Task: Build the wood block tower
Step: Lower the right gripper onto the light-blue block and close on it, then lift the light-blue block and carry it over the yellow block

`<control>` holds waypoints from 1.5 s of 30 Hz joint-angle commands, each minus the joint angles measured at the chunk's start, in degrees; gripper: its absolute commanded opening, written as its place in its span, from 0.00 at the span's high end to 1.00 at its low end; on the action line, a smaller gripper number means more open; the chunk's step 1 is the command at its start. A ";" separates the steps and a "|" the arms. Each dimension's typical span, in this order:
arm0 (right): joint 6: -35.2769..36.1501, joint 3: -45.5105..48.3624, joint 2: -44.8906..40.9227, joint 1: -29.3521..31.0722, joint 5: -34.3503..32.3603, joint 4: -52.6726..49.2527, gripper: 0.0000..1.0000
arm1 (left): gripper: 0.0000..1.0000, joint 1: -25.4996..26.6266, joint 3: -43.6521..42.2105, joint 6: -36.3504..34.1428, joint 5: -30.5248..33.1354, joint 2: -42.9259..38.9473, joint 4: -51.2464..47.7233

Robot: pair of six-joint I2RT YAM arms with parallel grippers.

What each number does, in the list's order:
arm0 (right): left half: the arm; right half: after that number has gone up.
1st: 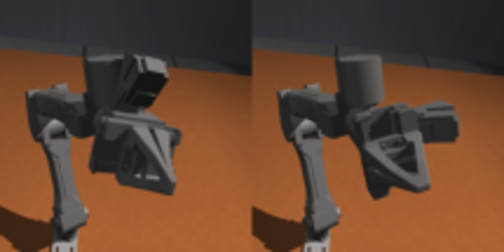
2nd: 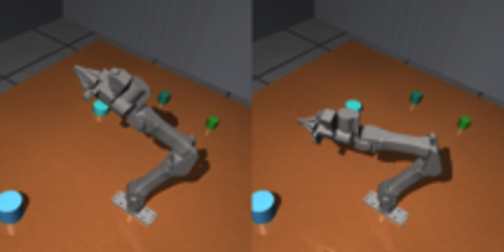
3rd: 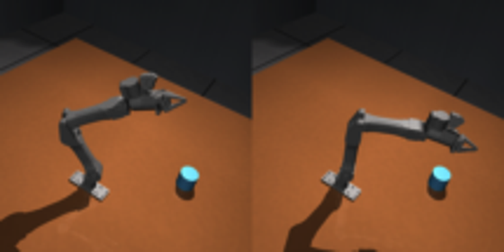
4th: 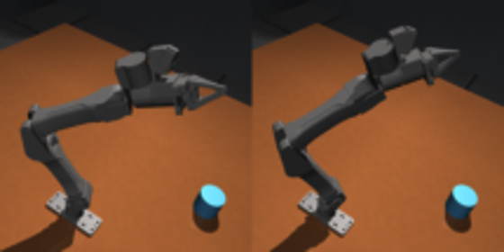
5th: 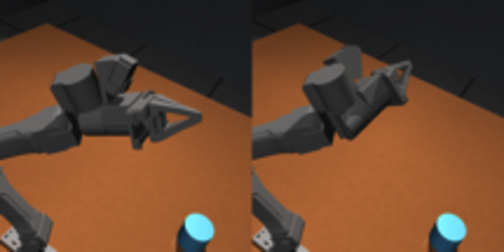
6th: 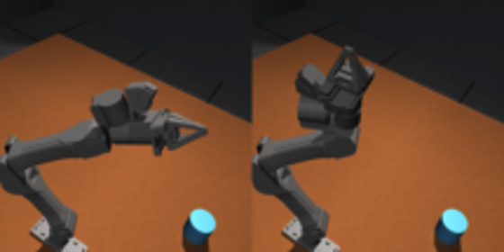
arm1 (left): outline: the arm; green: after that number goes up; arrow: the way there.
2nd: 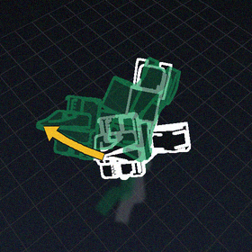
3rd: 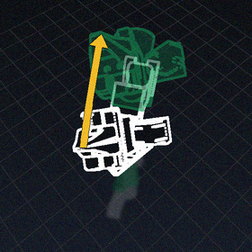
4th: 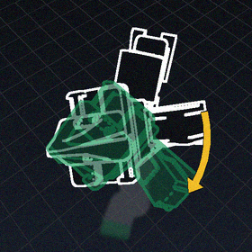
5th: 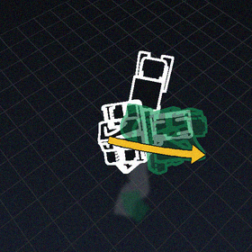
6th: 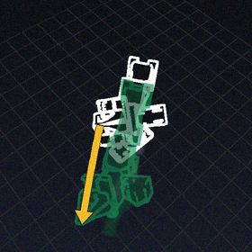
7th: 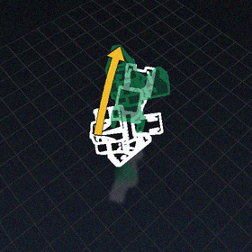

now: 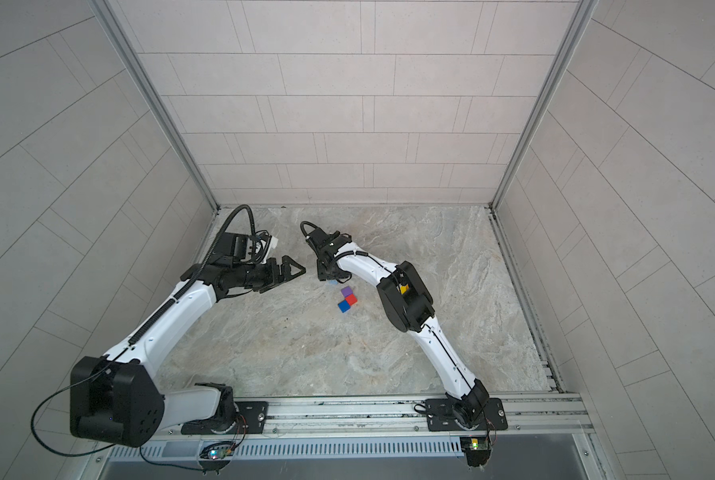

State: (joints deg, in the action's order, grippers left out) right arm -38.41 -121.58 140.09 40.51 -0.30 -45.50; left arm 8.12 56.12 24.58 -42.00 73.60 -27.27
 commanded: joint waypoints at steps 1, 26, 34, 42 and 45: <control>-0.05 -1.38 1.28 0.46 -1.44 -3.20 0.50 | 0.01 -0.38 -0.37 -0.69 -0.28 -1.43 0.20; 1.13 -0.86 -2.30 -0.43 -1.98 -4.23 0.81 | 0.01 -0.43 -0.35 -0.67 -0.10 -0.93 0.17; 1.23 2.44 -8.54 -1.44 -1.82 -4.39 0.84 | 0.01 -0.34 -0.48 -0.58 -0.19 -0.84 0.37; 1.32 10.06 -18.10 -2.89 -2.25 -4.48 0.85 | 0.01 -0.17 -0.86 0.03 -0.80 -1.08 1.15; 1.24 14.45 -22.67 -3.93 -2.77 -4.26 0.86 | 0.01 -0.02 -1.26 0.58 -1.46 -1.10 1.92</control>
State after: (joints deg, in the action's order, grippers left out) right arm -37.30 -110.08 122.08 37.52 -1.45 -48.03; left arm 8.12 55.88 24.75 -42.33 73.49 -26.72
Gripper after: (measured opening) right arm 0.275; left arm 0.995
